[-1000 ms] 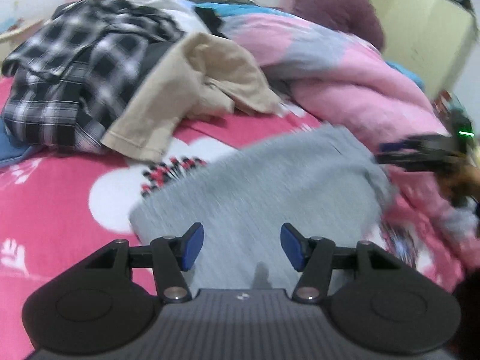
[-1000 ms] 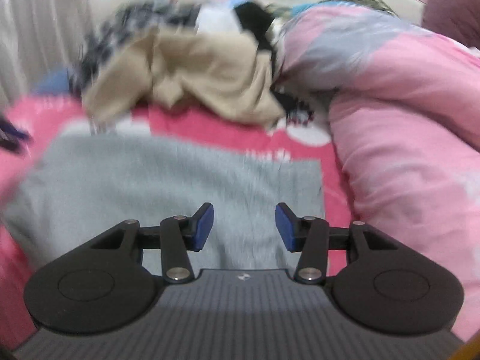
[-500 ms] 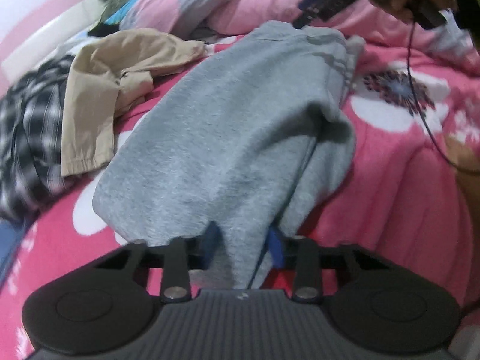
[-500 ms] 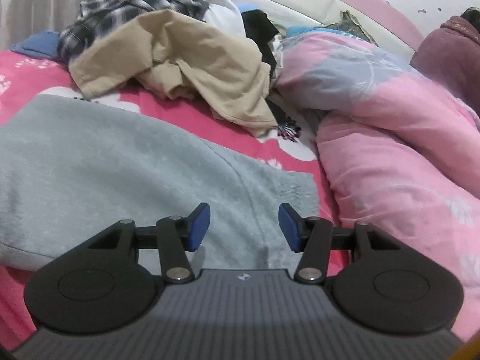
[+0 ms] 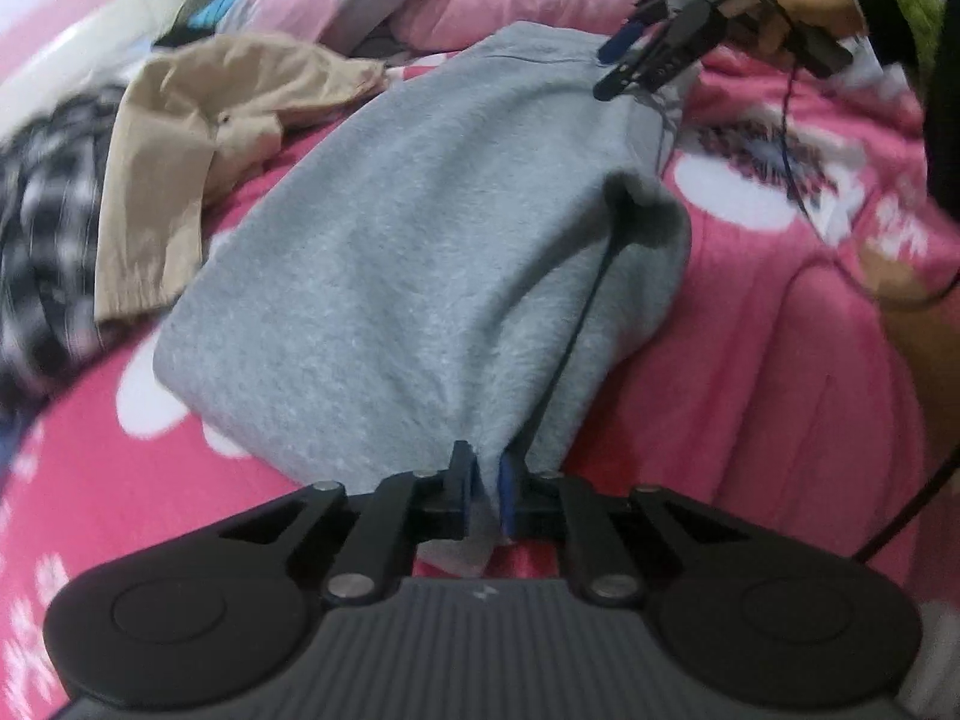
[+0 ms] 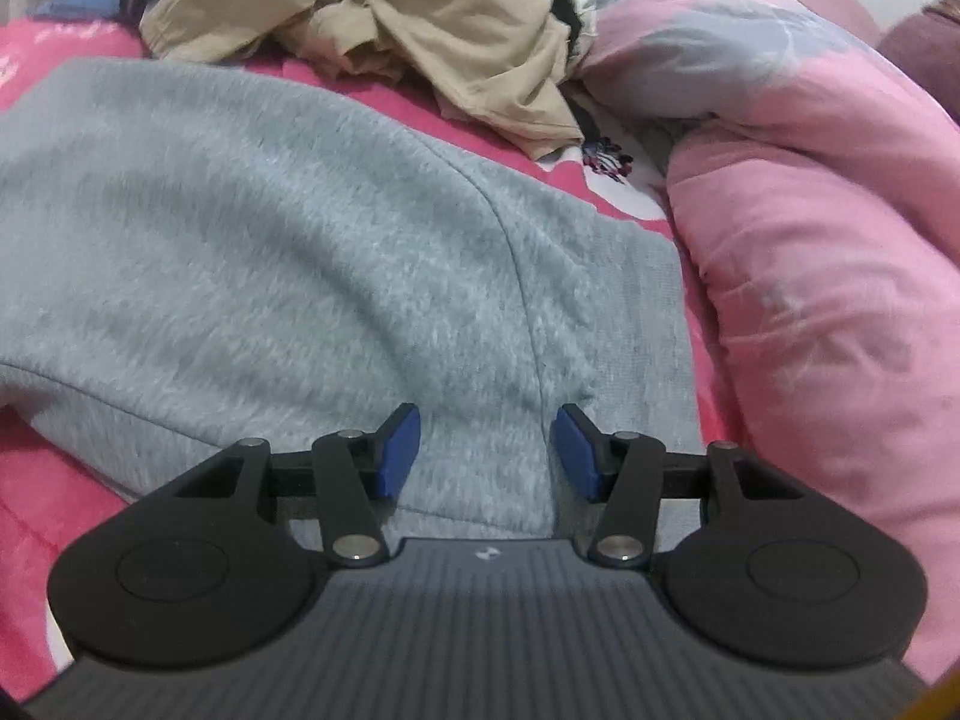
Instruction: Fold clothes
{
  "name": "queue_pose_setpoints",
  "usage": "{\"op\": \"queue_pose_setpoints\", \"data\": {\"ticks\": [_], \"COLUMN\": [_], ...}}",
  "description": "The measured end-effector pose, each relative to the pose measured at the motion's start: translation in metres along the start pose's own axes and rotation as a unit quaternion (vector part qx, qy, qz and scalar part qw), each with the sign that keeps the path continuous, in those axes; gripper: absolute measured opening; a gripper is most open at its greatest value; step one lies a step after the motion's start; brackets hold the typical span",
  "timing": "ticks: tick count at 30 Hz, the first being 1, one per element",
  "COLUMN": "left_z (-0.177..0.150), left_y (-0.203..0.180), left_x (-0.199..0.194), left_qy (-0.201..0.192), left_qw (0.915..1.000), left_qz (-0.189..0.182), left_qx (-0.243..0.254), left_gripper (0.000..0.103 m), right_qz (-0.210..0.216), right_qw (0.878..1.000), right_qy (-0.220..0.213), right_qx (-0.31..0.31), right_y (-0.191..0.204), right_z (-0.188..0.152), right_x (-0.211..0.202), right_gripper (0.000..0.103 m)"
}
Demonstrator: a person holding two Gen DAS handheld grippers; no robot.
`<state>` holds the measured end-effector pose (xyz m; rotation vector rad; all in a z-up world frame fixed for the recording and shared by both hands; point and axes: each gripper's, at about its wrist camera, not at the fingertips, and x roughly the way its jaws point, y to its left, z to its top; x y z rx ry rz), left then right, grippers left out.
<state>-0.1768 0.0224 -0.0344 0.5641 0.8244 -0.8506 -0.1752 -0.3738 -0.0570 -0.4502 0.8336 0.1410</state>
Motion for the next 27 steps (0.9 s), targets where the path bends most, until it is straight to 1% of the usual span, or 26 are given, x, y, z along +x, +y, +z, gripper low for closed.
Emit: {"op": "queue_pose_setpoints", "data": {"ticks": [1,4,7,9,10,12,13,14,15,16,18,19,20,22,24,26,27], "left_z": [-0.001,-0.01,-0.014,-0.013,-0.01,-0.003,0.002,0.008,0.014,0.021,0.034,0.04,0.044,0.051,0.055,0.054,0.054], "left_y": [0.007,0.023,0.042,0.053,0.056,0.055,0.053,0.049,0.045,0.039,0.024,0.016,0.008,-0.008,-0.02,-0.027,-0.026], "left_x": [-0.004,-0.018,-0.031,-0.036,-0.037,-0.038,-0.038,-0.036,-0.035,-0.032,-0.025,-0.02,-0.013,0.0,0.015,0.026,0.03], "left_qy": [0.002,0.01,0.008,-0.003,-0.011,-0.023,-0.03,-0.033,-0.037,-0.046,-0.061,-0.063,-0.065,-0.068,-0.068,-0.062,-0.06], "left_qw": [0.9998,0.9982,0.9947,0.9917,0.9902,0.9895,0.9896,0.9905,0.9913,0.9923,0.9942,0.9953,0.9966,0.9969,0.9955,0.9944,0.9947], "left_qz": [-0.01,-0.022,-0.007,0.005,0.009,0.005,0.002,-0.008,-0.018,-0.032,-0.049,-0.052,-0.044,-0.029,-0.004,0.012,0.012], "left_qx": [-0.017,-0.055,-0.102,-0.128,-0.139,-0.143,-0.141,-0.133,-0.125,-0.11,-0.075,-0.051,-0.026,0.026,0.066,0.084,0.083], "left_gripper": [0.02,0.022,0.022,0.022,0.022,0.024,0.027,0.031,0.039,0.045,0.052,0.052,0.052,0.053,0.053,0.05,0.044], "right_qz": [0.001,0.009,0.022,0.033,0.027,-0.012,-0.01,-0.01,-0.016,-0.021,0.033,0.067,0.101,0.166,0.231,0.274,0.294], "right_qw": [1.0,0.999,0.996,0.995,0.997,0.999,0.999,0.998,0.997,0.996,0.995,0.993,0.99,0.981,0.967,0.956,0.95], "right_qy": [0.002,-0.035,-0.066,-0.062,-0.04,0.021,0.009,0.005,0.01,0.003,-0.044,-0.061,-0.079,-0.099,-0.101,-0.087,-0.078], "right_qx": [0.001,0.021,0.051,0.069,0.066,0.037,0.045,0.057,0.069,0.082,0.087,0.072,0.055,0.009,-0.028,-0.054,-0.066], "right_y": [-0.001,-0.016,-0.038,-0.046,-0.048,-0.043,-0.046,-0.049,-0.05,-0.049,-0.042,-0.034,-0.025,-0.003,0.019,0.04,0.05], "right_z": [0.001,0.021,0.047,0.052,0.049,0.031,0.025,0.026,0.031,0.038,0.049,0.054,0.058,0.063,0.062,0.056,0.051], "right_x": [0.0,-0.017,-0.013,0.004,0.022,0.057,0.059,0.055,0.048,0.036,0.003,-0.013,-0.03,-0.06,-0.082,-0.092,-0.096], "right_gripper": [0.047,0.047,0.046,0.046,0.046,0.047,0.047,0.047,0.046,0.047,0.047,0.048,0.048,0.048,0.048,0.047,0.046]}}
